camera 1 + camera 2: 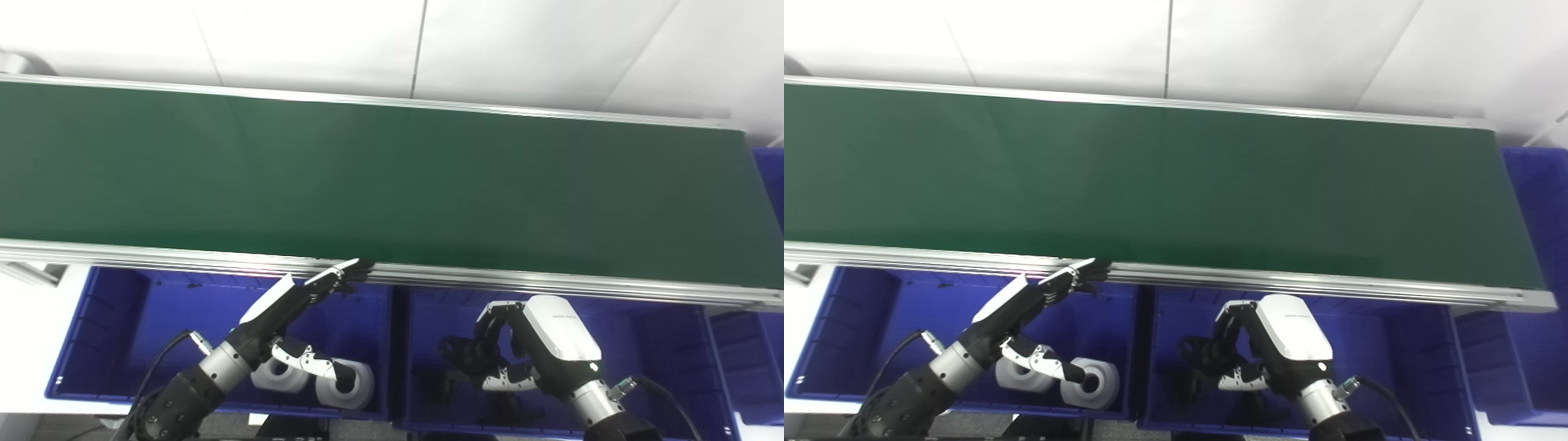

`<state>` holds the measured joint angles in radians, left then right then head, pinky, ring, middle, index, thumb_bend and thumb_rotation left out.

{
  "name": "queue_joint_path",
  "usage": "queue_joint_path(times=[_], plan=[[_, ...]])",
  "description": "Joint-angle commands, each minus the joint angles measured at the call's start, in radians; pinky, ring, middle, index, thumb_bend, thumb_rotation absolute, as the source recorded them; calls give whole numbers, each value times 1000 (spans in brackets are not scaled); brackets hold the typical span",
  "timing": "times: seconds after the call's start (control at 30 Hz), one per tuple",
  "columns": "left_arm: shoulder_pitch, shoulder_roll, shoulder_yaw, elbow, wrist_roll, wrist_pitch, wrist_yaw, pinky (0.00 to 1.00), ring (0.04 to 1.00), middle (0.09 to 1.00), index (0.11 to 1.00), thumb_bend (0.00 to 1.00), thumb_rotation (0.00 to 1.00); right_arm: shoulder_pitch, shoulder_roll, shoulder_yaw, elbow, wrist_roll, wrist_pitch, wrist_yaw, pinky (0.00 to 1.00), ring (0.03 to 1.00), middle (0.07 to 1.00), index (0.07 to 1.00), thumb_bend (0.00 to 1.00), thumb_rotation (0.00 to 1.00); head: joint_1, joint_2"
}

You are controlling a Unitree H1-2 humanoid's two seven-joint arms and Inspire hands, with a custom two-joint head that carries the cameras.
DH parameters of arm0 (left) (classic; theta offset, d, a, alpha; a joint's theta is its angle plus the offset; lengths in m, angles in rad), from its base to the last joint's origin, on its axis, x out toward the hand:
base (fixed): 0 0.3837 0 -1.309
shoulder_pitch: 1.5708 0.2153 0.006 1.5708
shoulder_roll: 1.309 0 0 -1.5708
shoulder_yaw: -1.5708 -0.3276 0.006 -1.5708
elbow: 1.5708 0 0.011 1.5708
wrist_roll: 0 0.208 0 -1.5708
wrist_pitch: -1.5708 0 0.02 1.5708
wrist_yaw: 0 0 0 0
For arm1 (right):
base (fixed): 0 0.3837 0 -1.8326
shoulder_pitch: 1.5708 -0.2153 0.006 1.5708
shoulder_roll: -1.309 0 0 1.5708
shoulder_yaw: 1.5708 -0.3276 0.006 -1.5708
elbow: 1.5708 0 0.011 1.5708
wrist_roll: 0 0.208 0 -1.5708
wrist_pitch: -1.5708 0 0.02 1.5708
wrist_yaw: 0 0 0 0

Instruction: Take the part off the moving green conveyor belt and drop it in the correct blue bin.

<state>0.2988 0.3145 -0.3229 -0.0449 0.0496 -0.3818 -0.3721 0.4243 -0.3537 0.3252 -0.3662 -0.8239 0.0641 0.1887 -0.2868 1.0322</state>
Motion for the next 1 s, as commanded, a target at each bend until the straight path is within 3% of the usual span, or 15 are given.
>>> queue_joint_path(times=[0.0,0.2,0.27,0.33,0.4,0.43,0.5,0.63,0.77,0.8,0.97], plan=[[-7,12,9,-42,-20,-1,-5,832,894,920,917,915,316,-15,6,1,-4,16,-3,18,158,224,470,484,528,0,-1,3],[-1,20,21,-70,-28,26,-19,830,894,923,924,909,302,-52,35,1,46,-48,71,61,197,270,472,487,524,0,-21,22],[0,22,23,-75,-29,27,-23,834,900,929,929,903,308,-65,39,9,49,-82,120,116,222,293,473,491,521,0,-21,21],[2,22,25,-76,-33,30,-25,835,902,930,929,903,305,-80,38,20,40,-111,183,208,308,391,482,494,517,3,-20,21],[3,21,26,-72,-36,29,-26,837,902,929,927,913,311,-103,23,40,33,-128,250,343,645,697,737,769,510,669,-19,20],[3,21,26,-71,-35,28,-27,837,902,929,926,917,319,-111,12,50,29,-133,266,390,805,844,866,877,562,883,-17,19],[4,20,26,-68,-37,22,-28,837,904,930,926,918,322,-114,-1,62,8,-140,281,441,908,930,941,937,617,962,-14,17],[10,17,25,-74,-27,22,-24,833,900,927,924,918,319,-78,5,47,-45,-121,270,407,994,997,997,972,689,999,-2,12],[19,16,25,-84,-27,32,-24,831,896,923,916,918,304,-28,25,16,-78,-58,196,264,1000,1000,1000,956,713,944,6,5],[20,15,24,-81,-28,26,-24,831,896,923,916,918,304,-11,35,7,-83,-25,161,210,1000,1000,1000,955,713,941,12,0],[27,15,23,-72,-22,10,-23,833,898,924,917,912,303,77,103,-19,-106,150,-43,-28,879,931,971,927,710,744,29,-12]])
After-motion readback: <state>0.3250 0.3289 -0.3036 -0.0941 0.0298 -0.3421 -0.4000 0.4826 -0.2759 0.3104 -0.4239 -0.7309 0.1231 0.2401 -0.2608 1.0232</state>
